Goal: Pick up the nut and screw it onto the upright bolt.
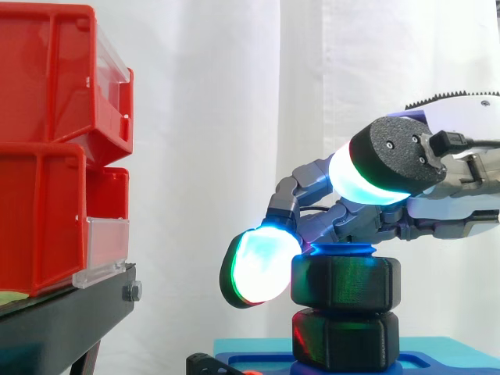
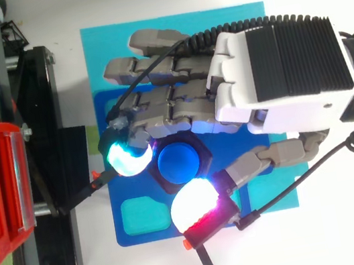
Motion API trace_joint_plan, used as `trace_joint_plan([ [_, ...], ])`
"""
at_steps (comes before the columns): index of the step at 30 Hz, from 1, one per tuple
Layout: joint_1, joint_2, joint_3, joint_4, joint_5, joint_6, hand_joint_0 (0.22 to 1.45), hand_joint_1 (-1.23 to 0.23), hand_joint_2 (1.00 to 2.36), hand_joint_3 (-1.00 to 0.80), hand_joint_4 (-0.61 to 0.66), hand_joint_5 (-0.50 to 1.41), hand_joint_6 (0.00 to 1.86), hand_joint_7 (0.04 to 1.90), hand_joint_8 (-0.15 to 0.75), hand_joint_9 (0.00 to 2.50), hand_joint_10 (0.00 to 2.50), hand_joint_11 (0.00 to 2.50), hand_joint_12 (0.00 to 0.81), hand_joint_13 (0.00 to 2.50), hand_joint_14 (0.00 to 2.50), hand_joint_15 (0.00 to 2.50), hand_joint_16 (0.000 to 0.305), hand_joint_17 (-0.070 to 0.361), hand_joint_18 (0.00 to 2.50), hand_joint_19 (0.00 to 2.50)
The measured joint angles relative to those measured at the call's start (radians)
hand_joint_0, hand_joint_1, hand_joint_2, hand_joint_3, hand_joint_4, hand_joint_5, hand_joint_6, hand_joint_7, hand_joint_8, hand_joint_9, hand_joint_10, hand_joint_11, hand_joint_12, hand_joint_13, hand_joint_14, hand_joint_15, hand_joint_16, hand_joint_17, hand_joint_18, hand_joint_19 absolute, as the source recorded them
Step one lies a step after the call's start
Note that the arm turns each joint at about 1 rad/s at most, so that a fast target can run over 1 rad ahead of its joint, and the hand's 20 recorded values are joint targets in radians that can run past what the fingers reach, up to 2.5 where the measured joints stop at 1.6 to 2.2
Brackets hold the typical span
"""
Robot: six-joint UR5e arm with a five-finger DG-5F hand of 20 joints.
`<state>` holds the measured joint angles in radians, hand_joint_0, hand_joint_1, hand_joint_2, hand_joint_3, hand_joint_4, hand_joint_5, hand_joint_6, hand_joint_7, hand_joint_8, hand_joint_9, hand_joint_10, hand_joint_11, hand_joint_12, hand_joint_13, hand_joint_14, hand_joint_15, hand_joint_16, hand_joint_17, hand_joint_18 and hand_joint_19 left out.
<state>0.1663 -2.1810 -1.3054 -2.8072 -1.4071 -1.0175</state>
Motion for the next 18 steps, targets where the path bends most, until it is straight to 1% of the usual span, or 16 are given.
trace_joint_plan([
  [10,0.001,0.000,0.000,-0.004,-0.003,0.000,0.49,-0.27,1.00,-0.50,0.19,-0.13,0.50,1.08,0.251,0.42,0.00,0.00,0.323,0.19,0.00,0.00,0.041,0.093,0.00,0.00],
  [18,-0.008,0.000,0.000,-0.003,-0.005,0.000,0.49,-0.28,1.00,-0.50,0.18,-0.12,0.50,1.15,0.254,0.44,0.00,0.00,0.322,0.21,0.00,0.00,0.041,0.092,0.00,0.00],
])
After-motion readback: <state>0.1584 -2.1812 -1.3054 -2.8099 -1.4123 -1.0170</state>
